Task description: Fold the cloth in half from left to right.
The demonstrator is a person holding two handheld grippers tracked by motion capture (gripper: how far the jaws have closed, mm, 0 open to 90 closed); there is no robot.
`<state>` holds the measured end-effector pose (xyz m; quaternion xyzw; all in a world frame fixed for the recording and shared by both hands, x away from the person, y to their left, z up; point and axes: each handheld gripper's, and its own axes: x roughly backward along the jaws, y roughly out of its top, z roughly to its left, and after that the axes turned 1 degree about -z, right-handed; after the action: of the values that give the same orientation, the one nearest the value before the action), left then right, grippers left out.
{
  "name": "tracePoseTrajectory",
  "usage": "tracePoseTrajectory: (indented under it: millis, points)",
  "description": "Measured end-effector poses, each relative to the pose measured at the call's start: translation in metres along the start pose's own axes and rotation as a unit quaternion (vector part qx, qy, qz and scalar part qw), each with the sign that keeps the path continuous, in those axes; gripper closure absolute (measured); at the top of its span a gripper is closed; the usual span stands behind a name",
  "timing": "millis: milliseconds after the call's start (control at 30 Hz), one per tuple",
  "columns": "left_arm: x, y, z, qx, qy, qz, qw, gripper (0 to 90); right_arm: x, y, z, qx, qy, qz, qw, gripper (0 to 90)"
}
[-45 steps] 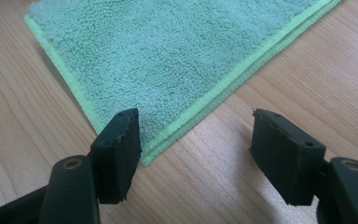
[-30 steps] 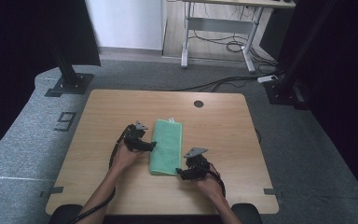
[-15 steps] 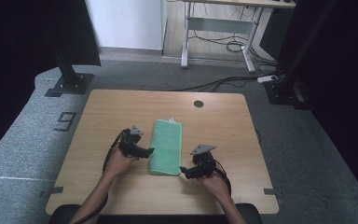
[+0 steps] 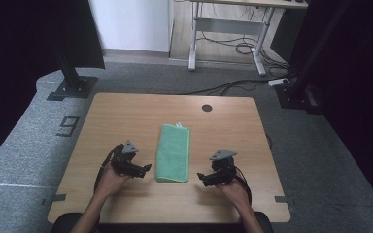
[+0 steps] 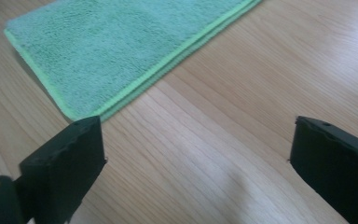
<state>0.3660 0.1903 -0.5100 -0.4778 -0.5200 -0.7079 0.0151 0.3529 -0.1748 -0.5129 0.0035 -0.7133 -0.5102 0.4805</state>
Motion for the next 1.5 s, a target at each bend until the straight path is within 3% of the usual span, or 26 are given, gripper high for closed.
tracePoseTrajectory:
  millis: [333,600,733,1000,1500]
  points:
    - [0.011,-0.034,0.000,0.004,0.004,0.003,1.0000,0.0,0.011,-0.017,-0.012,-0.017,-0.018,-0.003,0.9997,0.0]
    - [0.006,-0.050,-0.001,-0.002,0.004,0.024,0.9997,0.0,0.010,-0.029,-0.020,-0.030,-0.027,0.006,0.9992,0.0]
    - [0.002,-0.055,-0.002,-0.004,-0.004,0.029,0.9996,0.0,0.005,-0.036,-0.022,-0.031,-0.028,0.016,0.9990,0.0]
    - [0.001,-0.054,-0.001,0.002,-0.001,0.034,0.9994,0.0,-0.006,-0.046,-0.022,-0.027,-0.026,0.028,0.9989,0.0]
    - [0.001,-0.055,-0.001,0.007,0.001,0.036,0.9993,0.0,-0.010,-0.051,-0.023,-0.036,-0.020,0.003,0.9991,0.0]
